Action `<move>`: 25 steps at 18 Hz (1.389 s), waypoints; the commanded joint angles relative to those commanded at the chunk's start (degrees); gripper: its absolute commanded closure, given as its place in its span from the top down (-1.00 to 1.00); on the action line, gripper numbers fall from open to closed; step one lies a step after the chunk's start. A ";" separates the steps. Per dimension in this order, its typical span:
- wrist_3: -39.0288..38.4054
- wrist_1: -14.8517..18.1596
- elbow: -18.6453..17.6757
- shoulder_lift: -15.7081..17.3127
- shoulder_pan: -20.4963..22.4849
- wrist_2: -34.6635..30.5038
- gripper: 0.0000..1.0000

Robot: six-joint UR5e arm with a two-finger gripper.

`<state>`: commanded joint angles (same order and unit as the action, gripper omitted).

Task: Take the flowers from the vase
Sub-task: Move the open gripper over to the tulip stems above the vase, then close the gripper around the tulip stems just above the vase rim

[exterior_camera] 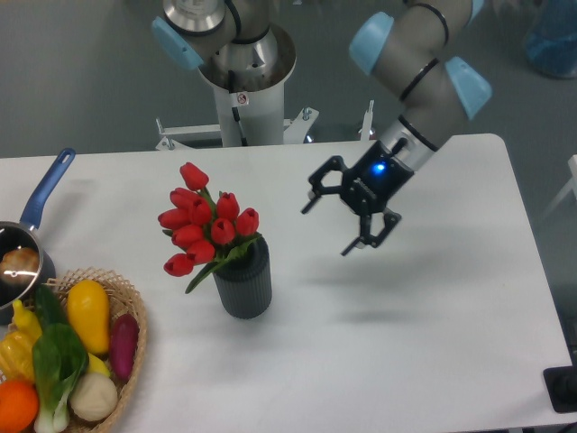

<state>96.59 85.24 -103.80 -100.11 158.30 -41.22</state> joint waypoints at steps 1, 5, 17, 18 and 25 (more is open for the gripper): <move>0.09 0.27 0.00 0.09 -0.27 0.00 1.00; 0.26 0.10 0.00 -0.26 -2.64 2.89 1.00; 3.15 -5.00 -0.61 -2.89 -6.60 10.37 1.00; 4.12 -5.00 -0.61 -3.07 -6.77 10.37 1.00; 9.14 -5.00 -0.61 -5.09 -7.04 10.81 -1.00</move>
<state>105.73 80.24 -104.41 -105.21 151.26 -30.41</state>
